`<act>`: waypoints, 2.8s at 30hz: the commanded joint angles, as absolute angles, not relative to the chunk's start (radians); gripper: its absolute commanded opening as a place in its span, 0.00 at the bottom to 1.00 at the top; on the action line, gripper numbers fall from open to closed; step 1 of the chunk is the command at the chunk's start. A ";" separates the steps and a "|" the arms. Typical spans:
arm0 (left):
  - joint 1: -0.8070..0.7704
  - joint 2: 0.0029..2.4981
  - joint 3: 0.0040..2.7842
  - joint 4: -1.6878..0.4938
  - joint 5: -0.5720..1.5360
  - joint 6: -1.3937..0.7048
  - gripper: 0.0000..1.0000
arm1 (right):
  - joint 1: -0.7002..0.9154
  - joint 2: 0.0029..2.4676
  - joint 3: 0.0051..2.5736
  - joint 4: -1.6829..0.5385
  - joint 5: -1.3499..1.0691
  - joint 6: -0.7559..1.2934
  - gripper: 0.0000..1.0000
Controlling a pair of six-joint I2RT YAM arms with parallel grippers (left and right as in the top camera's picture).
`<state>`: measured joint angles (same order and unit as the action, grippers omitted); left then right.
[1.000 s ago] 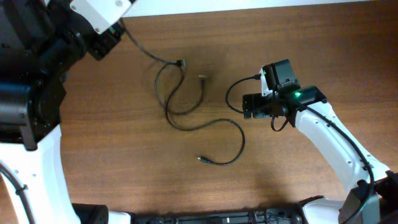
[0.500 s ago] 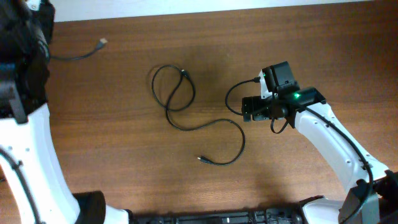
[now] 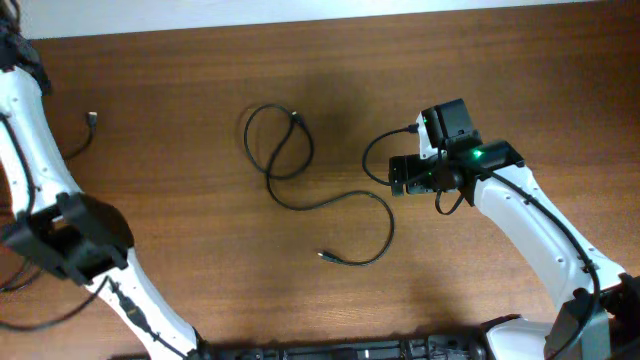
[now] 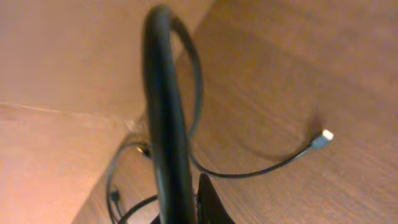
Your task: Untangle cables
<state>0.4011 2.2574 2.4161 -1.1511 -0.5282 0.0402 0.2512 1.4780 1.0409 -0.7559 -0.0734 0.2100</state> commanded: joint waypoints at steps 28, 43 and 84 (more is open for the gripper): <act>0.380 2.151 2.674 -1.451 0.010 0.183 0.99 | 0.247 1.465 1.034 -0.744 -0.124 0.219 0.96; 0.031 2.143 2.154 -1.406 0.326 0.444 0.99 | 0.247 1.465 1.032 -0.746 -0.124 0.218 0.96; -0.090 2.145 1.536 -0.749 0.379 0.382 0.99 | 0.248 1.599 1.030 -0.707 -0.150 0.271 0.96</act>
<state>-0.0868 2.1490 1.5475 -0.7475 0.3603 0.3889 0.2512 1.5921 1.0355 -0.7116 -0.1295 0.2588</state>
